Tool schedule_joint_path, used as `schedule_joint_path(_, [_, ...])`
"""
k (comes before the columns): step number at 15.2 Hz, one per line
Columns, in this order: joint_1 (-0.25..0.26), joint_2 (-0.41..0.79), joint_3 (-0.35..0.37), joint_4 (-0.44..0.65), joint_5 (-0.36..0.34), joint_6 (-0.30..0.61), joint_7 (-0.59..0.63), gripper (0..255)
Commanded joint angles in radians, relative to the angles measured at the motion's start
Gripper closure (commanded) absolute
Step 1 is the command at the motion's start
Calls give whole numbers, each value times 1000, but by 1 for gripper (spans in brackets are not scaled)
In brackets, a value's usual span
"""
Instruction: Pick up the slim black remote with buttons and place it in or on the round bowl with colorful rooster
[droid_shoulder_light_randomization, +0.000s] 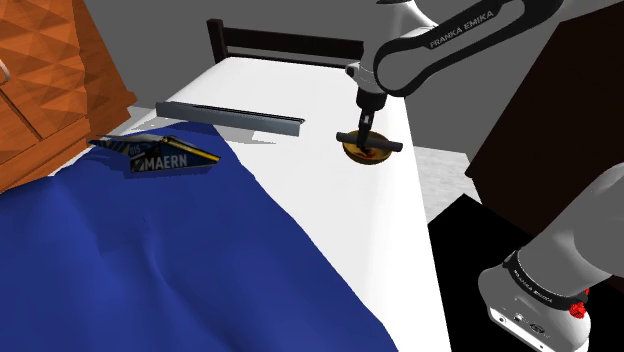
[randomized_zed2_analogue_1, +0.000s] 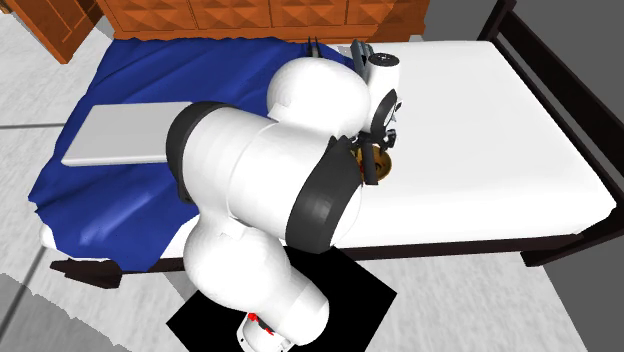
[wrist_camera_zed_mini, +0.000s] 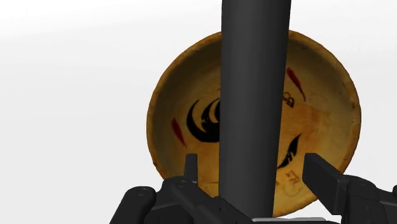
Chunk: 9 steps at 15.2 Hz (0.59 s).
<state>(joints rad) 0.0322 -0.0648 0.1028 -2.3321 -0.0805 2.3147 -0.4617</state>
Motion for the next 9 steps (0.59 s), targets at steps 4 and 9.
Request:
schedule_joint_path(4, [0, 0, 0, 0, 0, 0, 0, 0])
schedule_joint_path(9, [5, -72, 2, 57, 17, -129, -11, 0])
